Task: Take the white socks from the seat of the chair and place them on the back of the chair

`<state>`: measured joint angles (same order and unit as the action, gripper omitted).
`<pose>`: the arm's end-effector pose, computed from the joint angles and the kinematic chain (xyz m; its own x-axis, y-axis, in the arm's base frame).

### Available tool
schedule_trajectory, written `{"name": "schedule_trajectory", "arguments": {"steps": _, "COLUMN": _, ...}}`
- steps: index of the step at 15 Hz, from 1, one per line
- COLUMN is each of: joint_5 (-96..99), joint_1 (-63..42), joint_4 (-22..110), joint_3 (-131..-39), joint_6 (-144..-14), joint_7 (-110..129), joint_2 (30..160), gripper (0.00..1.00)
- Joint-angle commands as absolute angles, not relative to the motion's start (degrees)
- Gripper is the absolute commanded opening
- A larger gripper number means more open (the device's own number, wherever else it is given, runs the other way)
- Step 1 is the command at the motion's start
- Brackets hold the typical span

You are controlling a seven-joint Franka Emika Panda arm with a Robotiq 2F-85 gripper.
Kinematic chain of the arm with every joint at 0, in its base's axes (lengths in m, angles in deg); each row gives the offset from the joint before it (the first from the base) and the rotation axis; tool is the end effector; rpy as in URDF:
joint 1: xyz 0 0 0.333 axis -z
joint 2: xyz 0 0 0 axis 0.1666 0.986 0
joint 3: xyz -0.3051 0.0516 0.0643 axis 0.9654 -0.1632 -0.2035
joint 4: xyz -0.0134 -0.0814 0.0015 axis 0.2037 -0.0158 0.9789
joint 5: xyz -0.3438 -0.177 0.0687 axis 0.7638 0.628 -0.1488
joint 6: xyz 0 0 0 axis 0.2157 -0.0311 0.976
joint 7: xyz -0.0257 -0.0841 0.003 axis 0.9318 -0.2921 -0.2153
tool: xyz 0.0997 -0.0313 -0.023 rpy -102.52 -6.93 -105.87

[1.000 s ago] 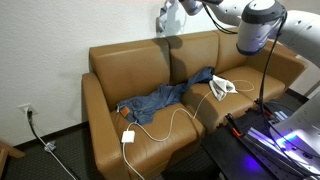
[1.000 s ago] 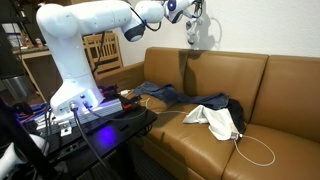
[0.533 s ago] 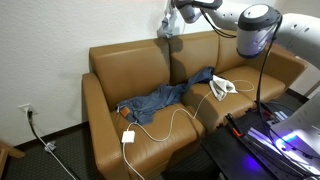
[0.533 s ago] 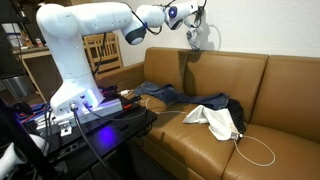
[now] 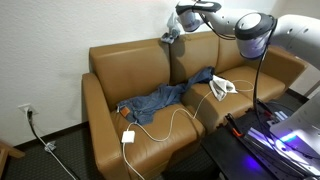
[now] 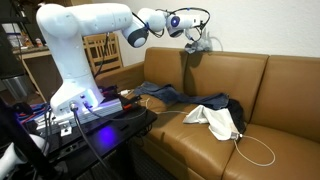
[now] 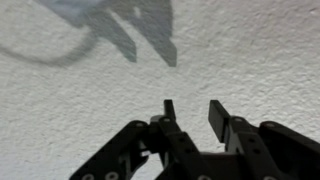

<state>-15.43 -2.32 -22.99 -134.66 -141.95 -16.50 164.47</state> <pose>0.8187 -0.0510 0.2952 0.0184 -0.6119 0.7908 -0.1155 -0.7869 -0.6062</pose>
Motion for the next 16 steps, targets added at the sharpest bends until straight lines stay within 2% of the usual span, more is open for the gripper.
{"name": "schedule_trajectory", "arguments": {"steps": 1, "joint_5": -29.2, "joint_1": -1.2, "joint_4": -18.5, "joint_3": -129.7, "joint_6": -142.0, "joint_7": -18.8, "joint_2": 161.9, "gripper": 0.73}}
{"name": "schedule_trajectory", "arguments": {"steps": 5, "joint_5": -40.9, "joint_1": -1.7, "joint_4": -18.2, "joint_3": -125.1, "joint_6": -142.0, "joint_7": -17.6, "joint_2": 159.1, "gripper": 0.98}}
{"name": "schedule_trajectory", "arguments": {"steps": 9, "joint_5": -36.6, "joint_1": -4.1, "joint_4": -26.2, "joint_3": -126.7, "joint_6": -142.0, "joint_7": -14.7, "joint_2": 158.1, "gripper": 1.00}}
{"name": "schedule_trajectory", "arguments": {"steps": 16, "joint_5": -35.2, "joint_1": -5.2, "joint_4": -26.4, "joint_3": -126.5, "joint_6": -142.0, "joint_7": -13.9, "joint_2": 155.3, "gripper": 1.00}}
